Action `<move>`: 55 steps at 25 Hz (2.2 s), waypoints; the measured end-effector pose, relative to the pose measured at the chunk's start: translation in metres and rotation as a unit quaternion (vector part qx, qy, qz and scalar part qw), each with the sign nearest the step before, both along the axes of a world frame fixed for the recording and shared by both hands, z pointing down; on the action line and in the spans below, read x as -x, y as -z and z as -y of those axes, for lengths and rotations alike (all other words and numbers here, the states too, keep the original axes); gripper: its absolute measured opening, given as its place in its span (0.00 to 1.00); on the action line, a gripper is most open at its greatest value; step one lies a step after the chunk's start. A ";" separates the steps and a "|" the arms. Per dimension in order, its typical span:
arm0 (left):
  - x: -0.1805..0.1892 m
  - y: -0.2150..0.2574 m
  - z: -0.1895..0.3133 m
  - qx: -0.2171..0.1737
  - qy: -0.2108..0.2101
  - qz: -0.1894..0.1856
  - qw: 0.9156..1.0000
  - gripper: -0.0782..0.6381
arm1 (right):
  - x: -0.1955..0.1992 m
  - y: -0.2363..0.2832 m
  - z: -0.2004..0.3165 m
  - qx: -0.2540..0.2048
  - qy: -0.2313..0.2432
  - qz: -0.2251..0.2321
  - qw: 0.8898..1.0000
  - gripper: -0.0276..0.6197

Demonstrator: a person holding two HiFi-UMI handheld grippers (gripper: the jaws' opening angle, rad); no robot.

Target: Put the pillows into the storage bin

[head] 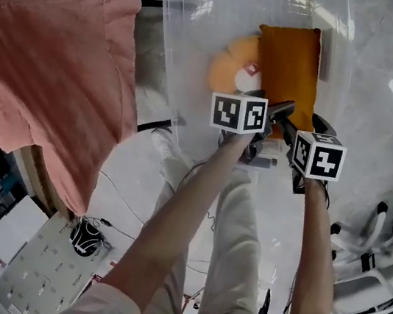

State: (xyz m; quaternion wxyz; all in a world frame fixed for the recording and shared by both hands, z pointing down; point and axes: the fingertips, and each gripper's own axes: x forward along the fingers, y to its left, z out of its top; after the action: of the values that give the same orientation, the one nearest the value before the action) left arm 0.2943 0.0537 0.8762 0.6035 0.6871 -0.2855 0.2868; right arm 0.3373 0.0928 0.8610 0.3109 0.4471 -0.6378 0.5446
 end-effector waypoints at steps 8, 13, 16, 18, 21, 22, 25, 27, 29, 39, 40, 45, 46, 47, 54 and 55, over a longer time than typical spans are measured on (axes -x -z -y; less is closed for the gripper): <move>0.031 0.016 0.013 -0.032 0.016 0.007 0.999 0.61 | -0.006 0.012 -0.010 -0.008 -0.003 -0.008 1.000 0.66; 0.048 0.038 0.030 -0.088 -0.010 0.027 0.996 0.59 | 0.005 0.033 -0.001 -0.030 0.001 -0.008 1.000 0.66; 0.052 0.055 0.036 -0.113 -0.029 0.032 0.993 0.59 | 0.017 0.048 0.004 -0.045 0.005 -0.006 0.999 0.66; 0.059 0.067 0.044 -0.133 -0.015 0.031 0.991 0.56 | 0.027 0.057 0.007 -0.054 0.007 -0.001 0.999 0.66; 0.077 0.085 0.054 -0.152 0.020 0.031 0.988 0.51 | 0.047 0.076 0.009 -0.072 0.012 0.014 0.997 0.66; 0.082 0.092 0.055 -0.153 0.028 0.031 0.987 0.51 | 0.054 0.084 0.009 -0.078 0.016 0.018 0.997 0.66; 0.094 0.117 0.053 -0.159 0.031 0.028 0.986 0.51 | 0.071 0.110 0.008 -0.092 0.029 0.025 0.995 0.67; 0.104 0.132 0.051 -0.163 0.035 0.023 0.986 0.51 | 0.081 0.126 0.007 -0.099 0.033 0.028 0.994 0.67; 0.115 0.145 0.050 -0.170 0.038 0.025 0.984 0.51 | 0.090 0.142 0.008 -0.108 0.036 0.031 0.993 0.67; 0.151 0.254 0.059 -0.255 0.008 0.043 0.966 0.51 | 0.128 0.252 0.040 -0.166 0.037 0.079 0.982 0.67; 0.154 0.269 0.058 -0.261 0.007 0.042 0.964 0.51 | 0.133 0.265 0.042 -0.171 0.037 0.083 0.981 0.67; 0.178 0.325 0.061 -0.290 0.017 0.041 0.956 0.51 | 0.158 0.310 0.049 -0.194 0.035 0.097 0.976 0.67; 0.184 0.333 0.063 -0.294 0.022 0.041 0.955 0.51 | 0.164 0.317 0.050 -0.197 0.034 0.103 0.974 0.67; 0.190 0.342 0.065 -0.298 0.027 0.042 0.953 0.51 | 0.170 0.324 0.051 -0.200 0.033 0.109 0.973 0.67; 0.246 0.398 0.072 -0.323 0.074 0.045 0.942 0.52 | 0.227 0.378 0.059 -0.225 0.055 0.153 0.961 0.67; 0.258 0.404 0.073 -0.324 0.087 0.049 0.941 0.52 | 0.237 0.384 0.061 -0.229 0.060 0.158 0.959 0.67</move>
State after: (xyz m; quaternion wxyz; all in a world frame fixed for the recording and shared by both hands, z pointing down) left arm 0.0359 -0.0193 0.4727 0.3561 0.8029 -0.4511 0.1585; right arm 0.0999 0.0316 0.4767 0.1273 0.3754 -0.8124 0.4277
